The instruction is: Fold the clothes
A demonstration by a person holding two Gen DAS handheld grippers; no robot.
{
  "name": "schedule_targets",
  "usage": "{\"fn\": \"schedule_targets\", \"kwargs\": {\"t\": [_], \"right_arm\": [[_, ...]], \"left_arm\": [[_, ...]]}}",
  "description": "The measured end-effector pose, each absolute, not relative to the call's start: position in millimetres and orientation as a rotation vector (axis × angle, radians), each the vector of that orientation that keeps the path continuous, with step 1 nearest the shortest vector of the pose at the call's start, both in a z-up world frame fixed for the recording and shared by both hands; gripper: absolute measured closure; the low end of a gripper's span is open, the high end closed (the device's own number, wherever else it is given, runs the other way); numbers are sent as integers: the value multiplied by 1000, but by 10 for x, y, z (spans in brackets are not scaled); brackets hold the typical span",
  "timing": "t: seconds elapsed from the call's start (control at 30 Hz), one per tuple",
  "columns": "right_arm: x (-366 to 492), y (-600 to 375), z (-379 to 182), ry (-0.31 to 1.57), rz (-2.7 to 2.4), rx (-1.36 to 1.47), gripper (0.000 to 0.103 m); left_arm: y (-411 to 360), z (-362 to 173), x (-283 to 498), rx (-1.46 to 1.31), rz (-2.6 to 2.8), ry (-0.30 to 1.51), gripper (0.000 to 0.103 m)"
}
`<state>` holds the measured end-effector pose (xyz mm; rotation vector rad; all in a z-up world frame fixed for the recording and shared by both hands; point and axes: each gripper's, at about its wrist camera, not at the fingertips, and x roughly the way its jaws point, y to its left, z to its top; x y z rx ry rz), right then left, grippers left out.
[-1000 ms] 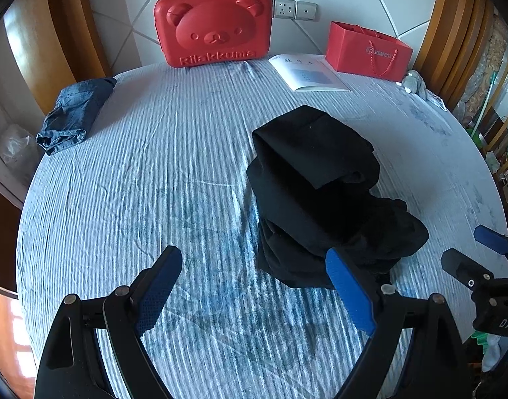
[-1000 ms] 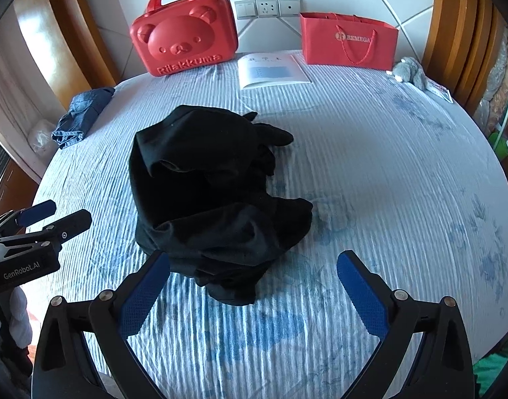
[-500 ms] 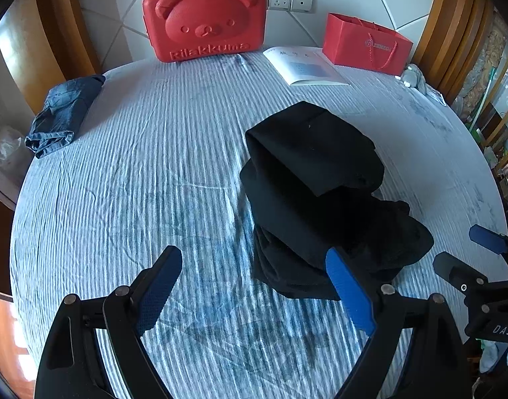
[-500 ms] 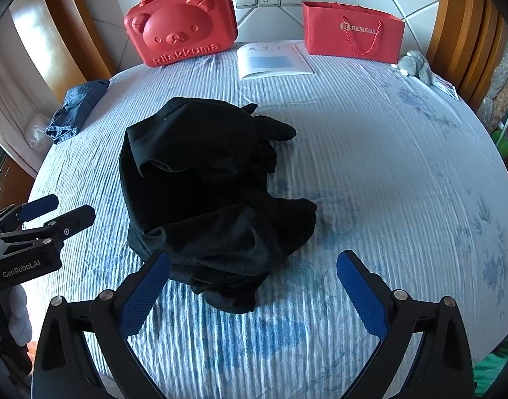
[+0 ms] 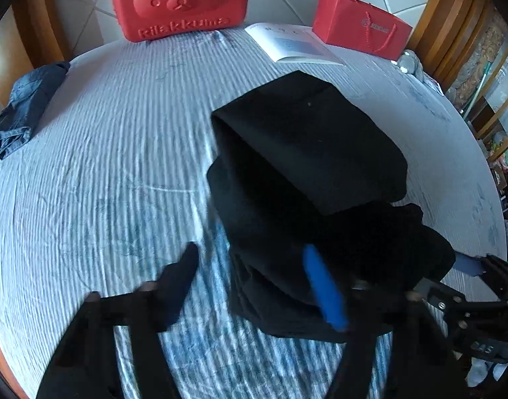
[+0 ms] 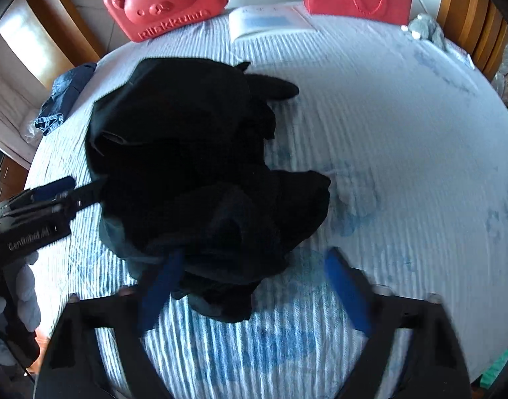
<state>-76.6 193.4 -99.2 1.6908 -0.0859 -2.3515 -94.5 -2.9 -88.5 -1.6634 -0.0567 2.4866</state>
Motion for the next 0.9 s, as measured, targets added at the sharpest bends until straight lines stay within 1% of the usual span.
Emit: {"fn": "schedule_targets", "kwargs": {"t": [0.03,0.07,0.1,0.13,0.17,0.23,0.33,0.43,0.5,0.57,0.67,0.77,0.87,0.9], "right_arm": [[-803,1939,-1066,-113,-2321,1712,57],[-833,1936,-1109,-136,-2298,1722,69],[-859,1930,-1133,-154,-2283,1725,77],[-878,1923,-1100,-150,-2293,1703,82],[-890,1930,-993,-135,-2329,1654,92],[-913,1961,-730,-106,-2412,1538,93],[-942,1983,-134,-44,-2555,1292,94],[-854,1967,518,-5,-2684,1020,96],[-747,1992,845,-15,-2723,884,96],[-660,1995,1028,-4,-2750,835,96],[-487,2155,961,10,-2788,909,96],[-278,2514,706,2,-2853,1059,96],[-84,3025,315,-42,-2886,1324,96],[-32,3196,148,-56,-2877,1432,96]], "left_arm": [[-3,-904,-991,-1676,2462,-57,99],[12,-898,-1019,-1679,2466,-46,99],[24,-868,-1035,-1672,2478,-31,99],[17,-779,-1026,-1637,2507,-10,99],[-18,-639,-1008,-1588,2545,-3,99],[-140,-311,-958,-1488,2613,-32,99],[-342,227,-848,-1332,2694,-105,99],[-482,752,-661,-1166,2843,-68,99],[-607,929,-588,-1144,2859,-98,99],[-685,941,-566,-1173,2851,-115,99],[-763,679,-495,-1288,2799,-131,98],[-673,329,-543,-1405,2703,-157,94],[-435,69,-671,-1476,2580,-163,80],[-335,16,-723,-1486,2537,-161,72]]}}
